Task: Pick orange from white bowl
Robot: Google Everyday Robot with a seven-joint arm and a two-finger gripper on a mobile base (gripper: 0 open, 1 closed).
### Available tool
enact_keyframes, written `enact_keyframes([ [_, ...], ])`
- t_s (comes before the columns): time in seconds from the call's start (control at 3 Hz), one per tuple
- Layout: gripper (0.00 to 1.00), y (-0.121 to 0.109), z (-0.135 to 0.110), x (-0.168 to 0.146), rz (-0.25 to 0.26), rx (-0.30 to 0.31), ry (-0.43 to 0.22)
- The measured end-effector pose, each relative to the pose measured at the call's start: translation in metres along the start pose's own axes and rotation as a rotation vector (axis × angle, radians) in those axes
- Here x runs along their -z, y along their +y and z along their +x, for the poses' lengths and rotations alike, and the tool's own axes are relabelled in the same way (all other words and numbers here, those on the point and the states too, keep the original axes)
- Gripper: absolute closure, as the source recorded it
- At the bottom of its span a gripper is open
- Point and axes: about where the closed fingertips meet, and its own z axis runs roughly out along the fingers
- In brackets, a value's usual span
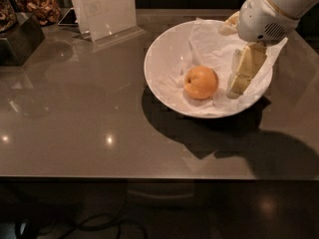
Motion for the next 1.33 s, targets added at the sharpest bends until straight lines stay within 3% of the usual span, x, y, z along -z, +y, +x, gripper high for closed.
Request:
enact_keyframes([
  [0.67, 0.0, -0.017, -0.015, -0.057, -0.135, 0.028, -0.077],
  [1.0, 0.19, -0.019, -0.016, -0.059, -0.134, 0.026, -0.079],
  [1.33, 0.16, -0.021, -0.015, -0.067, -0.141, 0.014, -0.092],
])
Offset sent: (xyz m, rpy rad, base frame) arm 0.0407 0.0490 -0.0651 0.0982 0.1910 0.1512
